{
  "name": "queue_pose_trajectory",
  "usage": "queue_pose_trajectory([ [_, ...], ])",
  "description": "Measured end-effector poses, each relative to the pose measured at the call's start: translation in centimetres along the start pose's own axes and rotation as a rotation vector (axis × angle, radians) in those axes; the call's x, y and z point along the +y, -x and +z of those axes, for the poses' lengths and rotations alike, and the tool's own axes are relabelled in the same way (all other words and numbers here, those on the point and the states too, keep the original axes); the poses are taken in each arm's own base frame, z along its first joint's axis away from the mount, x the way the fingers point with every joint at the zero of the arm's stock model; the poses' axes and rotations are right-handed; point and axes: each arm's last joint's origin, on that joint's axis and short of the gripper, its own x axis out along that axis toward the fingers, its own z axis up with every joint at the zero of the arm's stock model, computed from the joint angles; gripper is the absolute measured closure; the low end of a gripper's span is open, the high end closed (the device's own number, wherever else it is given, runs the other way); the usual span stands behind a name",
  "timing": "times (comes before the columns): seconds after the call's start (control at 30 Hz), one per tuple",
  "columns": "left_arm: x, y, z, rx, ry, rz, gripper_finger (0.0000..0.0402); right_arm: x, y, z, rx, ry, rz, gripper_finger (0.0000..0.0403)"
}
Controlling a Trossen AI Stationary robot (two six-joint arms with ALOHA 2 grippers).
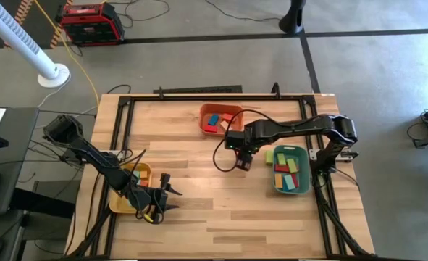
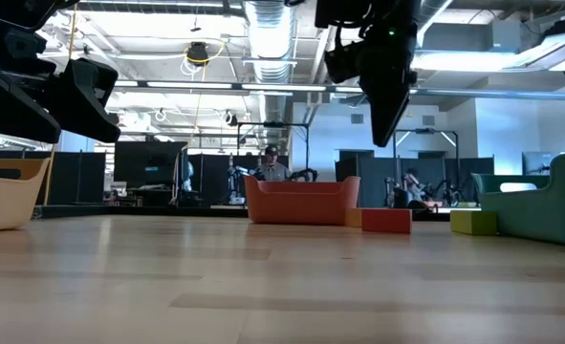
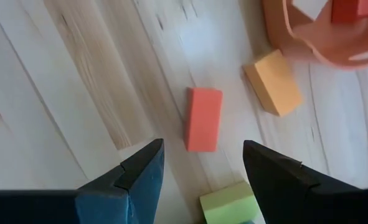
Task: Sort blocks by size
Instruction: Put the large orange block into the orange bin
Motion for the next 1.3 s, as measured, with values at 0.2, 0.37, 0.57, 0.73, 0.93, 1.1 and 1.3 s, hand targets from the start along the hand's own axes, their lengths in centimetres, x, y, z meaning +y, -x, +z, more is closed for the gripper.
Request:
queue_pose_trajectory([
  [0.2,0.0,0.0,0.0,0.0,0.0,0.0,0.0195,0.7,0.1,0.1,-0.034,0.001,0.015,0.0154],
  [0.37,0.0,0.0,0.0,0.0,0.0,0.0,0.0195,1.5,0.2,-0.2,-0.034,-0.002,0.02,0.0154],
  [0.57,0.0,0.0,0.0,0.0,0.0,0.0,0.0195,2.4,0.4,-0.6,-0.029,0.016,0.024,0.0154],
  [0.73,0.0,0.0,0.0,0.0,0.0,0.0,0.0195,2.5,0.4,-0.7,-0.026,0.002,0.024,0.0154],
  [0.93,0.0,0.0,0.0,0.0,0.0,0.0,0.0195,2.4,0.4,-0.9,-0.004,-0.002,0.015,0.0154],
  [1.1,0.0,0.0,0.0,0.0,0.0,0.0,0.0195,2.3,0.4,-0.8,-0.006,-0.002,0.016,0.0154],
  [1.3,0.0,0.0,0.0,0.0,0.0,0.0,0.0195,2.3,0.4,-0.7,-0.022,0.001,0.01,0.0154],
])
